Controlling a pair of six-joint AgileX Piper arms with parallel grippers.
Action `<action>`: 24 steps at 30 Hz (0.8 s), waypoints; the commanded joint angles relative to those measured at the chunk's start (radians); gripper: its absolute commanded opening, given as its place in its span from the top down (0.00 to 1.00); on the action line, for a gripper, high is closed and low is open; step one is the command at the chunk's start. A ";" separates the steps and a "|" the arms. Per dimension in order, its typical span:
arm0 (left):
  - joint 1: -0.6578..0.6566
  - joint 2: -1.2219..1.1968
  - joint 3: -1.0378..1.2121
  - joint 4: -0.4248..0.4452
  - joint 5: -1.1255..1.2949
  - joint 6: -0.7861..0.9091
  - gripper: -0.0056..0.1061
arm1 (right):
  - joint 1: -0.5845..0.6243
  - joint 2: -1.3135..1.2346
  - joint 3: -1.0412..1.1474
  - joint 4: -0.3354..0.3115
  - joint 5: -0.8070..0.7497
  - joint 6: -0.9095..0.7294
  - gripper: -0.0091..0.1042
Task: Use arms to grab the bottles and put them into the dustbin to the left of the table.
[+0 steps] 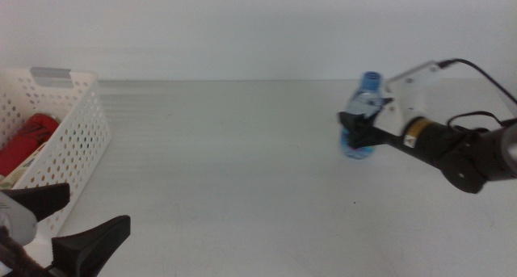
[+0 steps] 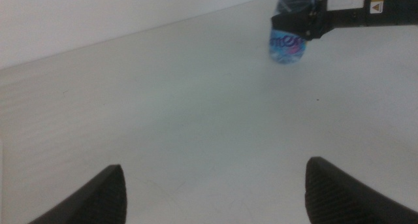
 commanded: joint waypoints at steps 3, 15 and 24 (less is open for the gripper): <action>-0.003 0.004 -0.029 -0.005 -0.079 -0.011 0.14 | 0.094 -0.100 -0.112 -0.147 -0.116 0.115 0.92; -0.003 0.004 -0.029 -0.005 -0.079 -0.011 0.14 | 0.403 0.003 -0.360 -0.326 -0.106 0.321 0.92; -0.003 0.004 -0.029 -0.005 -0.079 -0.011 0.14 | 0.523 0.130 -0.437 -0.319 -0.072 0.319 0.92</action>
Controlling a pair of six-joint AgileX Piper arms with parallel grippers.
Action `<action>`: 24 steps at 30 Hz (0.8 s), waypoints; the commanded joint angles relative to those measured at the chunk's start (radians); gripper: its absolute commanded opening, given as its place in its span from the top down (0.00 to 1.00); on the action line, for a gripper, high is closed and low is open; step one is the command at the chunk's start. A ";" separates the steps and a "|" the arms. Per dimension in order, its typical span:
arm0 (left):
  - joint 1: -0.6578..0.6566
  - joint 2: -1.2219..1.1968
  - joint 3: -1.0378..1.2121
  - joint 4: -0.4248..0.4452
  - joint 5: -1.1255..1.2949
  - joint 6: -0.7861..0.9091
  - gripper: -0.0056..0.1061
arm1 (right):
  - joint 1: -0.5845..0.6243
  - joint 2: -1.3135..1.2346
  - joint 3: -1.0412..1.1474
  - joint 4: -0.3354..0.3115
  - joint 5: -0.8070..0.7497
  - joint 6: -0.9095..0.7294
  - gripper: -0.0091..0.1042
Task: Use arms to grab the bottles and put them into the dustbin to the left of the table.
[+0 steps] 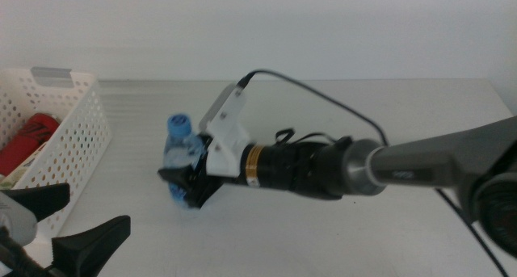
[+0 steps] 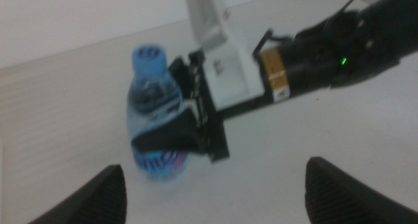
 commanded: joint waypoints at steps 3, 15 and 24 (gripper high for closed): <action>-0.003 0.004 -0.029 -0.005 -0.079 -0.011 0.14 | 0.020 -0.030 -0.051 0.053 -0.105 -0.003 0.92; -0.003 0.004 -0.029 -0.005 -0.079 -0.011 0.14 | 0.025 -0.005 -0.047 0.030 -0.096 0.002 0.32; -0.003 0.004 -0.029 -0.005 -0.079 -0.011 0.14 | -0.005 -0.201 0.151 -0.044 -0.067 0.002 0.23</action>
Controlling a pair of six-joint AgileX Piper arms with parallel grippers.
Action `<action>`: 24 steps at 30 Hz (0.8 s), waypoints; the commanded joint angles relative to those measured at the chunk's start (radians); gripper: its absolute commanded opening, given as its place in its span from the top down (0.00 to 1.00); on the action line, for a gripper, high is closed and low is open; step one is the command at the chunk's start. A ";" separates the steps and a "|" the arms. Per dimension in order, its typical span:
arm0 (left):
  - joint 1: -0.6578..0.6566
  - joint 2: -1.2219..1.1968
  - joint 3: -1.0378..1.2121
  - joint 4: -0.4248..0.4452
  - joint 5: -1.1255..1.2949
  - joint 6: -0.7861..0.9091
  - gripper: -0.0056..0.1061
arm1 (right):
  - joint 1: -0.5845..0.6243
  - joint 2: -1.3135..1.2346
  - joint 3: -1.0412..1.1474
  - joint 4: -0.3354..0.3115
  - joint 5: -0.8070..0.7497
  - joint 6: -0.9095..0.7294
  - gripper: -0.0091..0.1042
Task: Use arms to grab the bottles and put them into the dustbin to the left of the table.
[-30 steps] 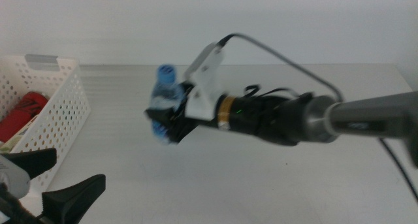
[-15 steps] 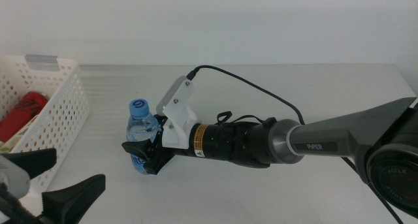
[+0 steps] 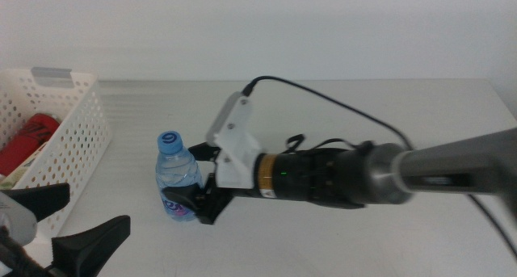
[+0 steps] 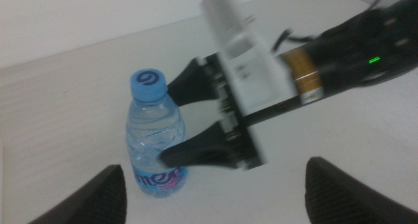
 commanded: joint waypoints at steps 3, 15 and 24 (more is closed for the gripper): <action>-0.003 0.004 -0.029 -0.005 -0.079 -0.011 0.14 | -0.049 -0.224 0.138 0.004 -0.056 -0.001 0.25; -0.003 0.004 -0.029 -0.005 -0.079 -0.011 0.14 | -0.150 -0.802 0.459 -0.191 0.158 0.306 0.25; -0.003 0.004 -0.029 -0.005 -0.078 -0.011 0.14 | -0.150 -1.087 0.638 -0.411 0.201 0.674 0.32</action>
